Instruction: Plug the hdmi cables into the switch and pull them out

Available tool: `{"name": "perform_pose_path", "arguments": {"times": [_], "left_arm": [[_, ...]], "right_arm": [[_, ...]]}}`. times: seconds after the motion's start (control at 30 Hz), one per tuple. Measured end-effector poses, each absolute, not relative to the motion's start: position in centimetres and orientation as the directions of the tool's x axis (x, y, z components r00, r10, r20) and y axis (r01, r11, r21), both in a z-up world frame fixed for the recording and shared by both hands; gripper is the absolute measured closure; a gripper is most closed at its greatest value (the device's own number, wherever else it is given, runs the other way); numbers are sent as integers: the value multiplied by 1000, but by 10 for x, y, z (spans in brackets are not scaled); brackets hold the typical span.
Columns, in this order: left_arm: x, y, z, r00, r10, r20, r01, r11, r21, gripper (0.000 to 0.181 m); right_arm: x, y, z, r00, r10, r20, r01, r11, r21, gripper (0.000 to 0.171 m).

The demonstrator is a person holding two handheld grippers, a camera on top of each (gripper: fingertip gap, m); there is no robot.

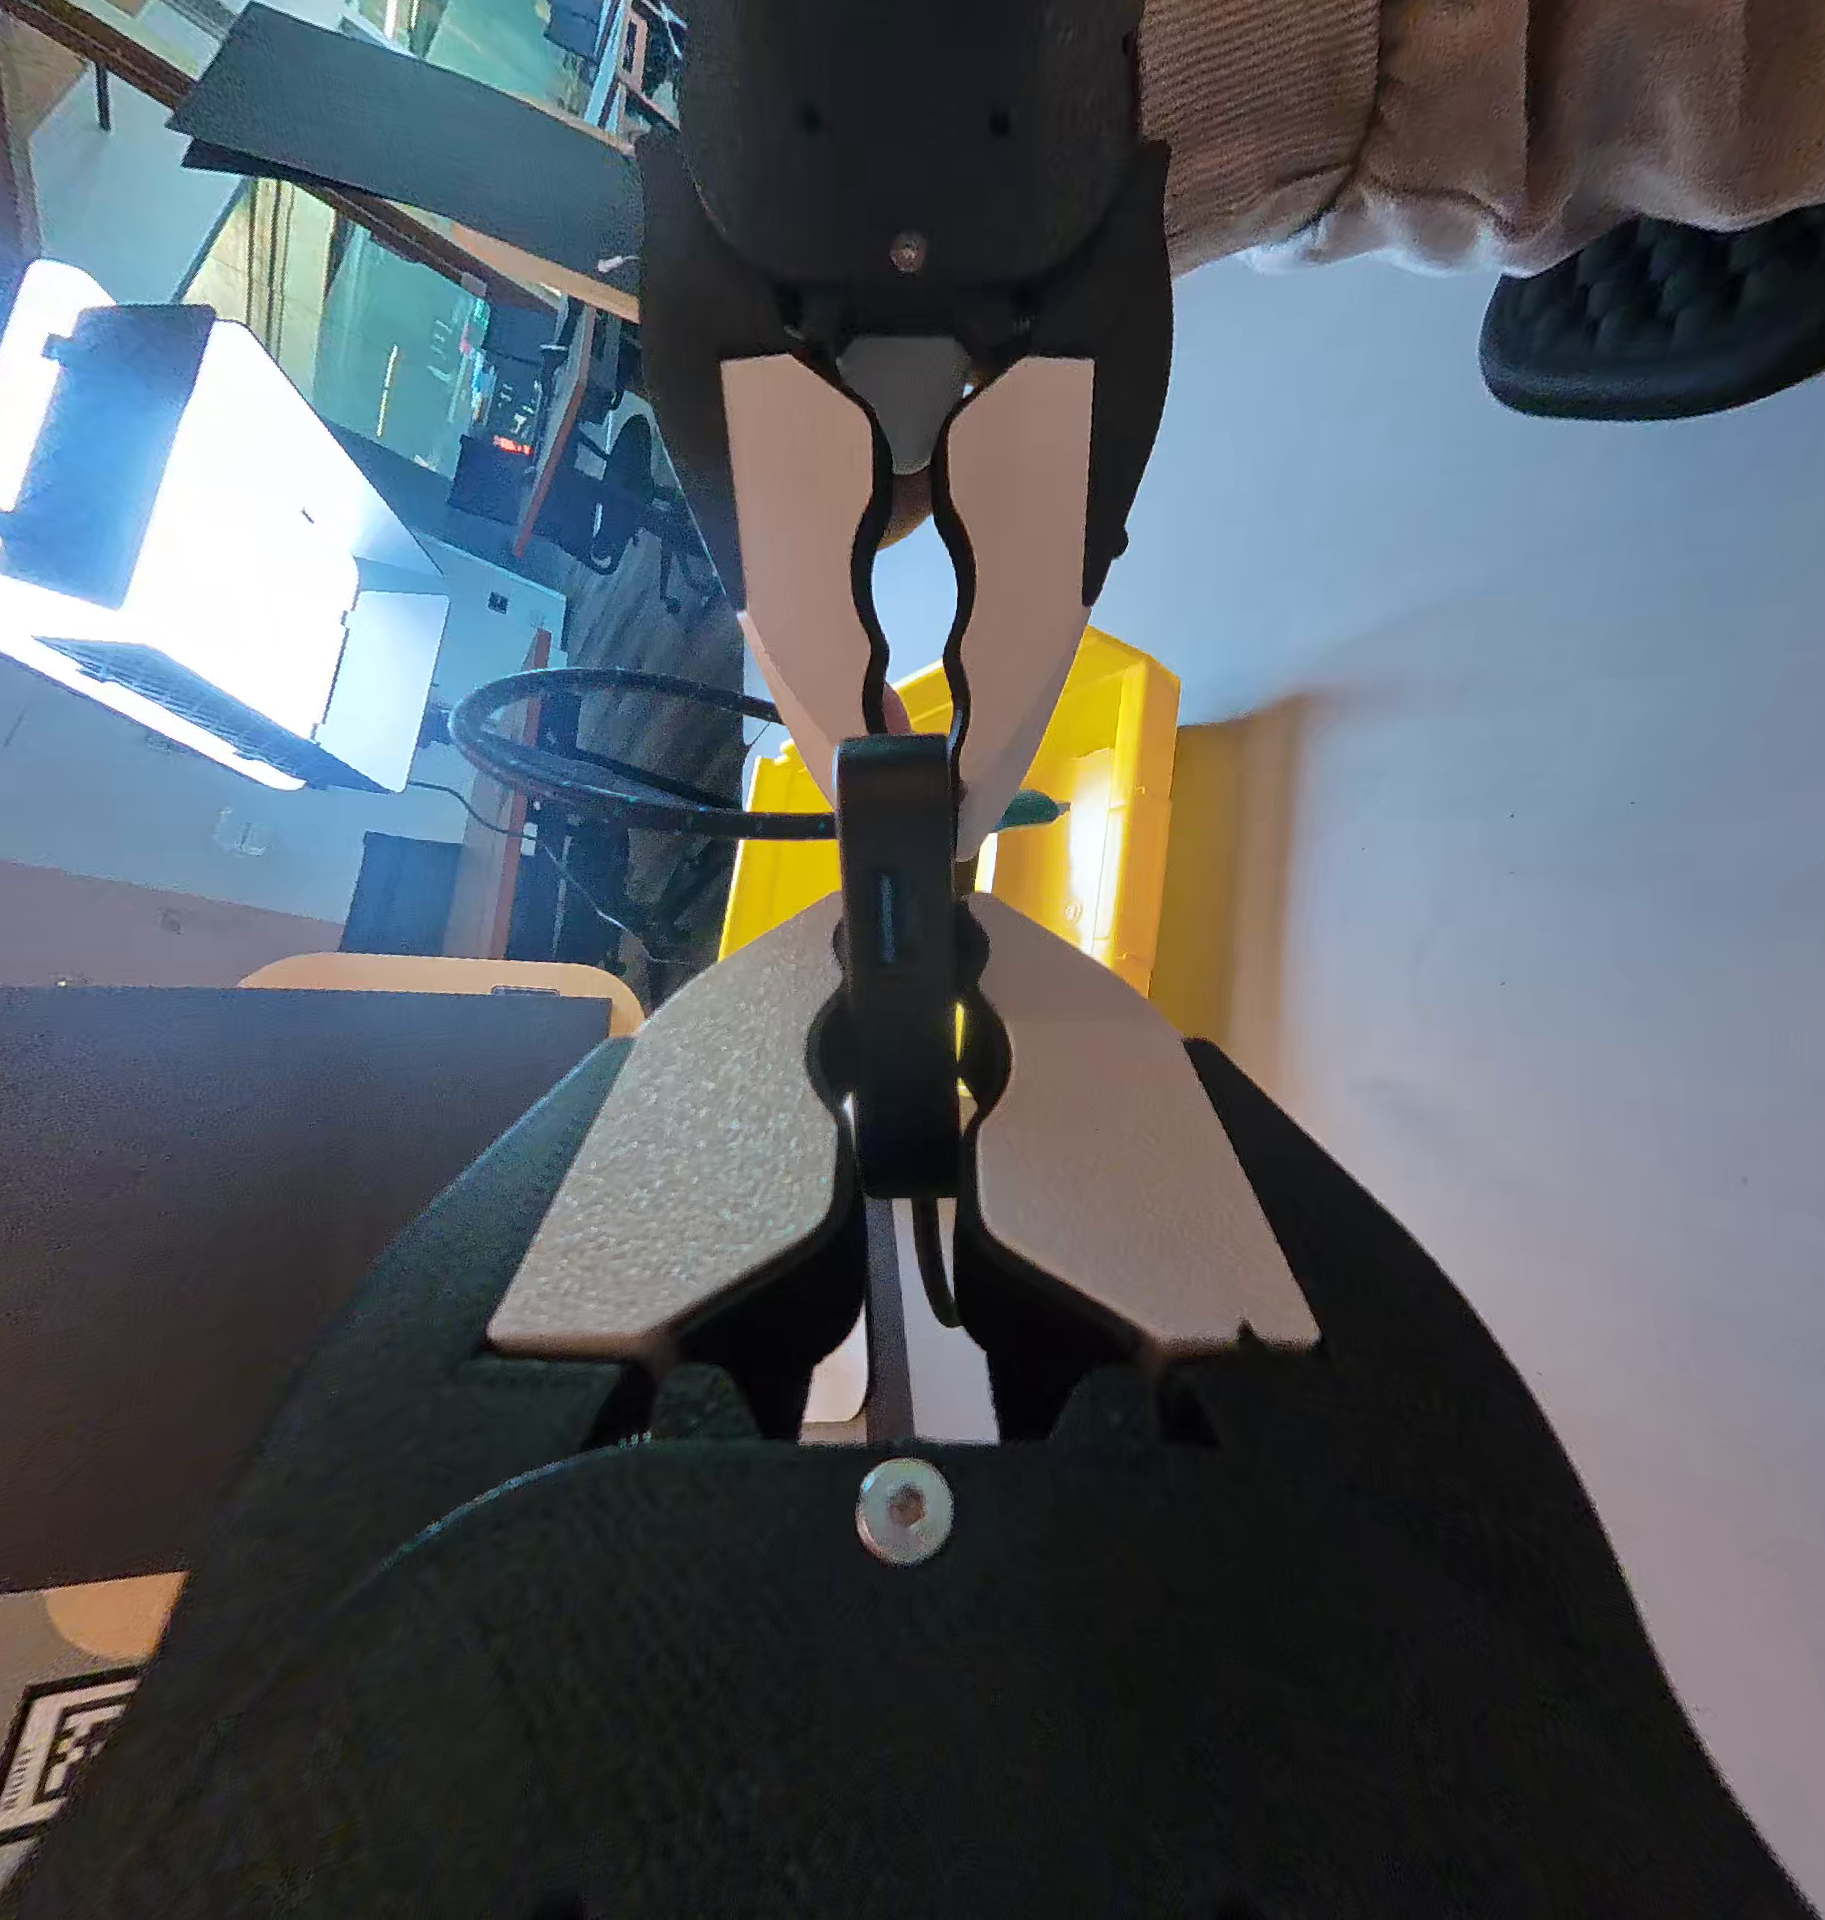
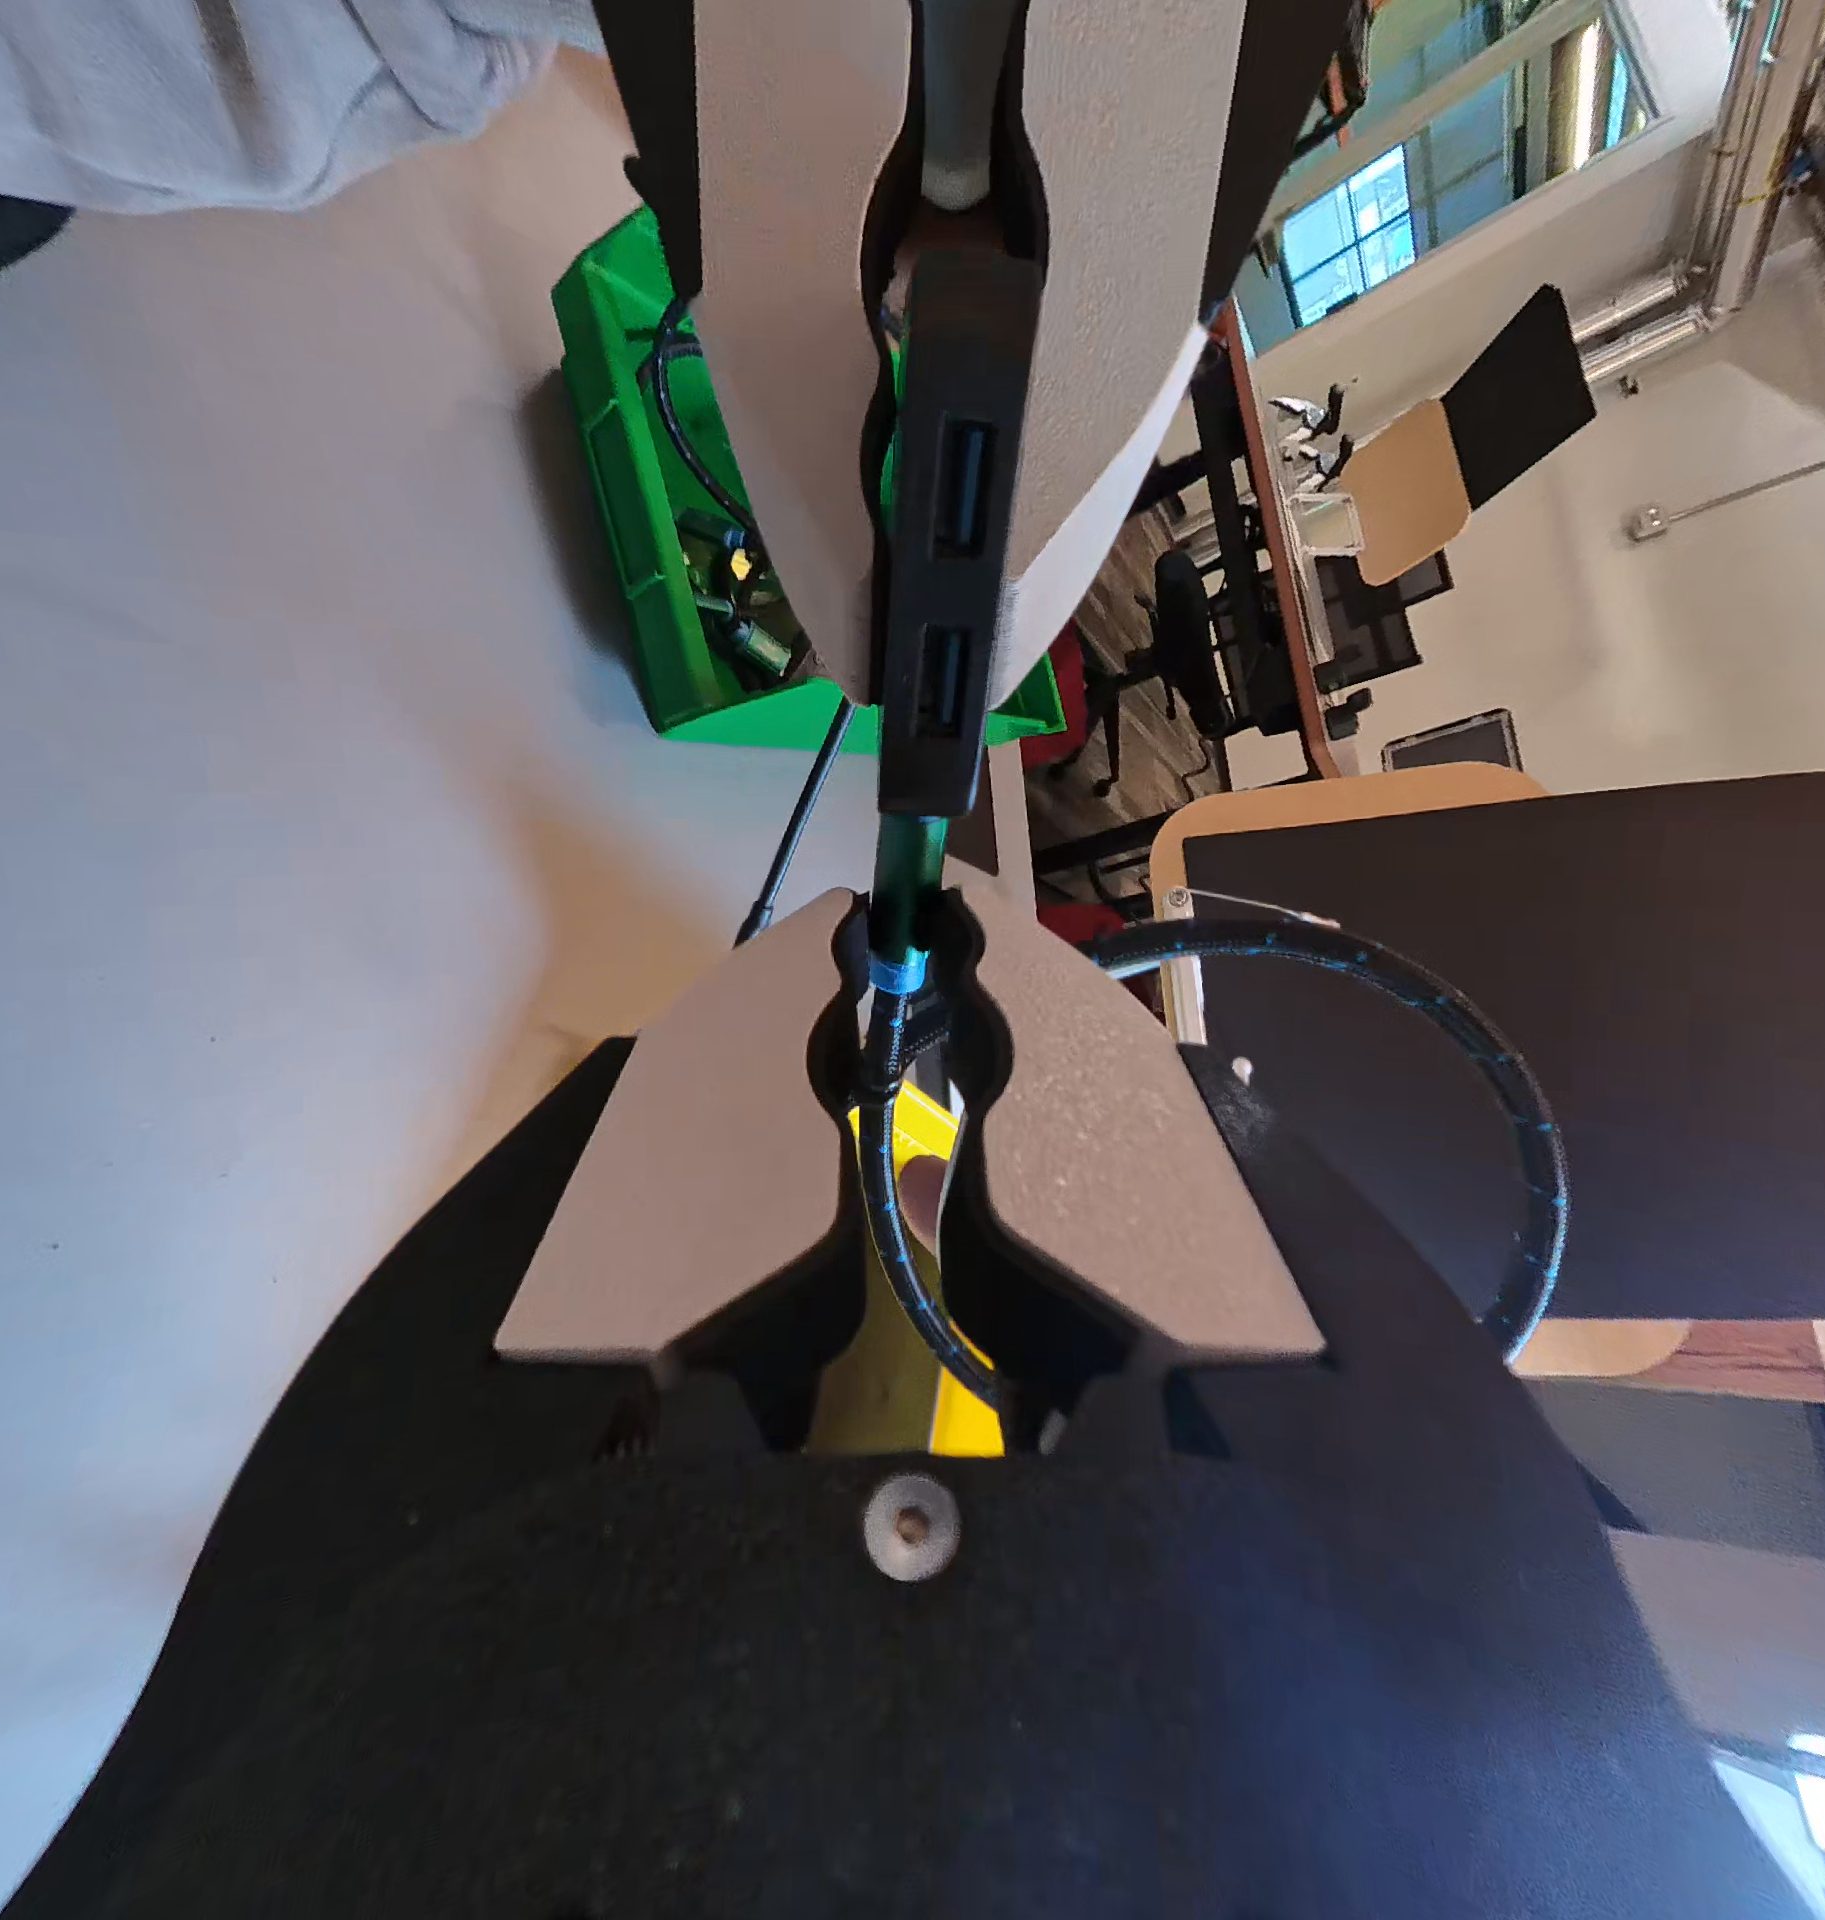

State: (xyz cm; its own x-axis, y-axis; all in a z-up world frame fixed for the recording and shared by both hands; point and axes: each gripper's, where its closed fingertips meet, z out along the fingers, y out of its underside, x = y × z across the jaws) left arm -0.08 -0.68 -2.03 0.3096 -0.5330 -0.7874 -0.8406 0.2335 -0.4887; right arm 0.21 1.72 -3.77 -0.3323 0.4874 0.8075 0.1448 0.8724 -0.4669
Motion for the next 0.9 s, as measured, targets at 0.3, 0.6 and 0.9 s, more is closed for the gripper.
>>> {"name": "perform_pose_path", "arguments": {"times": [0.3,0.6,0.9], "left_arm": [[-12,-6,-27,336,-572,-748,-835,187,-518,167],[-20,-4,-28,385,-597,-704,-789,183,-586,167],[-8,-7,-17,386,-556,-736,-772,242,-587,166]], "right_arm": [[-5,24,-50,-372,548,749,139,831,-538,158],[-13,24,-50,-310,523,794,216,852,-476,158],[-16,12,-33,-255,529,809,126,848,-515,158]]}}
